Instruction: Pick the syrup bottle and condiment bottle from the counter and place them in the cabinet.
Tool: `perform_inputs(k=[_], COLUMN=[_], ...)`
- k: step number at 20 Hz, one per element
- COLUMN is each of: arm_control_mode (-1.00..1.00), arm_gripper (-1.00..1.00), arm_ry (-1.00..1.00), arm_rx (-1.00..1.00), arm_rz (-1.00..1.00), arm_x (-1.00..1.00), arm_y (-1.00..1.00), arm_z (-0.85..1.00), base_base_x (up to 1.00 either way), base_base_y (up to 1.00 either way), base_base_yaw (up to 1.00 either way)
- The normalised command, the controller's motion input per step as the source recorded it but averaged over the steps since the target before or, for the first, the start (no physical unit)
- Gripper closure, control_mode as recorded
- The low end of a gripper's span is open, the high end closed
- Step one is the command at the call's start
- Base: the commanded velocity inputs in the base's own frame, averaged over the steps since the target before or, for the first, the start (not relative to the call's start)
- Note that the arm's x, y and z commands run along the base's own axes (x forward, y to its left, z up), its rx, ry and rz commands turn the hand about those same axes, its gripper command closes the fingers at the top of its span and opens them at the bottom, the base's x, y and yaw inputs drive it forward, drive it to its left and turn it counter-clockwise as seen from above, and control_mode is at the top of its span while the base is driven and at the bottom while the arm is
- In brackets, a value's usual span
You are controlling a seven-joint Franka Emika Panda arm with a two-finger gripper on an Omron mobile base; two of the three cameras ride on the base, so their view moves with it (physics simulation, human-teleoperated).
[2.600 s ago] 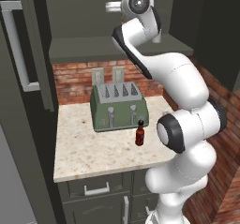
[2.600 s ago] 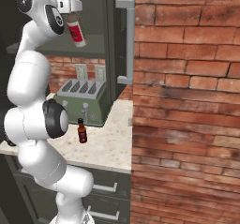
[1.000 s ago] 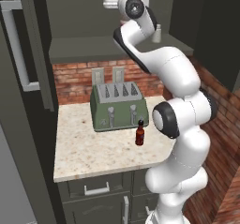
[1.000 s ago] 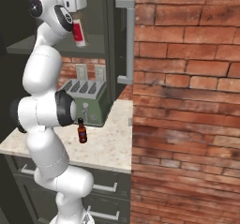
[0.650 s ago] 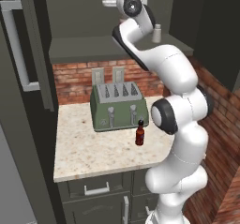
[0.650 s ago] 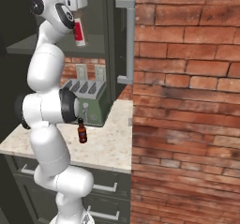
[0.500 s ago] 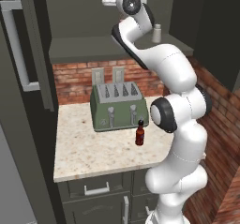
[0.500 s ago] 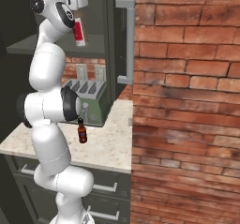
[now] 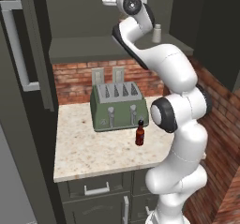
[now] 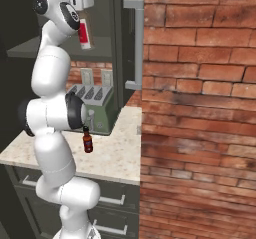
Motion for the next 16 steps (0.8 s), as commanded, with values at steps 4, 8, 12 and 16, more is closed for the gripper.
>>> perform_inputs(k=[4, 8, 12, 16], arm_control_mode=[-1.0, -1.0, -1.0, -1.0], arm_gripper=[-1.0, -1.0, -1.0, -1.0], arm_ry=[-0.03, -0.05, -0.07, -0.08], arm_rx=[0.0, 0.0, 0.0, 0.0], arm_rz=[0.0, 0.0, 0.0, 0.0], arm_x=[-0.02, -0.18, -0.28, -0.31], arm_y=[-0.18, -0.25, -0.25, -0.2], arm_z=[0.0, 0.0, 0.0, 0.0], base_base_x=[0.0, 0.0, 0.0, 0.0], base_base_y=[0.0, 0.0, 0.0, 0.0], base_base_yaw=[0.0, 0.0, 0.0, 0.0])
